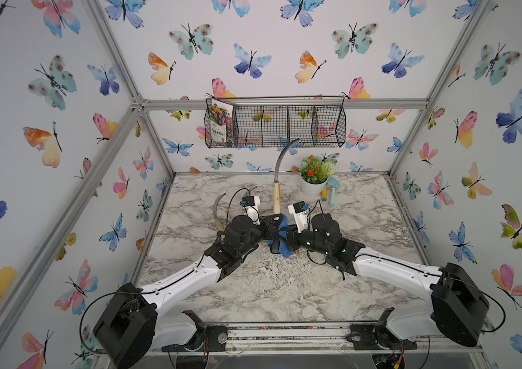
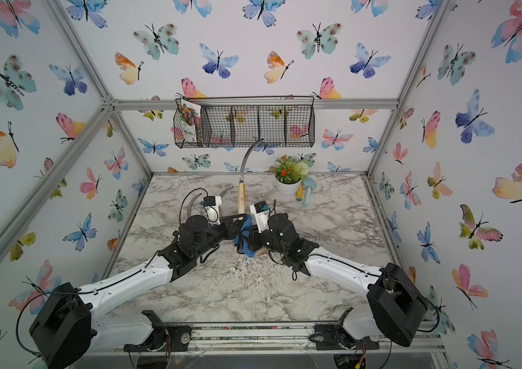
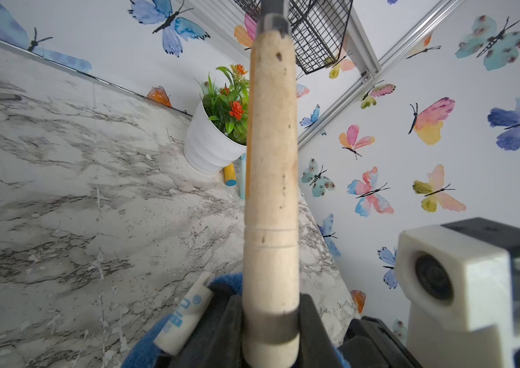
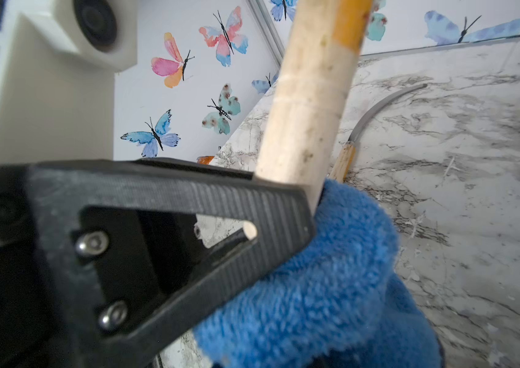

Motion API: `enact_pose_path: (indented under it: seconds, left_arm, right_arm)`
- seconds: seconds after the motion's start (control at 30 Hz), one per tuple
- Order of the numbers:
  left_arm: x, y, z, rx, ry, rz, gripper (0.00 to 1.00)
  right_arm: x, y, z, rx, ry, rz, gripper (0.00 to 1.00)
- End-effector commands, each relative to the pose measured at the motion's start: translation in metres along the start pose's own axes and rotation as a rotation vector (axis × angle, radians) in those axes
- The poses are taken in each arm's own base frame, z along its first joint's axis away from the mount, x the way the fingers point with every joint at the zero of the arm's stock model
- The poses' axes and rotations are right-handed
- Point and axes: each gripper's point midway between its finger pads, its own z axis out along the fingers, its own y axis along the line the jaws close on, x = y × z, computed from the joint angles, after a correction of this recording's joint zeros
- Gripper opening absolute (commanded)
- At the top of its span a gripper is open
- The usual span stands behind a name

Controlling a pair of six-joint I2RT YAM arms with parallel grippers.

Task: Wipe small sickles with rags
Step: Wipe the small sickle.

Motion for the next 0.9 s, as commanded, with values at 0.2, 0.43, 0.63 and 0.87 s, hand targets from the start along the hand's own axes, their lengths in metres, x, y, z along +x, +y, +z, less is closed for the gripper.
enact_pose_path:
  seconds: [0.2, 0.43, 0.63, 0.87]
  left_arm:
    - [0.023, -0.011, -0.01, 0.084, 0.081, 0.05, 0.0]
    - [0.037, -0.02, -0.027, 0.166, 0.129, 0.13, 0.0]
    - [0.057, -0.025, -0.03, 0.222, 0.206, 0.179, 0.0]
    - [0.071, -0.023, -0.021, 0.235, 0.254, 0.209, 0.0]
  right_arm:
    - [-0.031, 0.006, -0.026, -0.103, -0.187, 0.017, 0.02]
    - [-0.031, -0.014, -0.054, -0.244, -0.19, 0.108, 0.02]
    - [-0.023, -0.021, -0.064, -0.294, -0.179, 0.147, 0.02]
    - [-0.015, -0.003, -0.066, -0.423, -0.13, 0.169, 0.02]
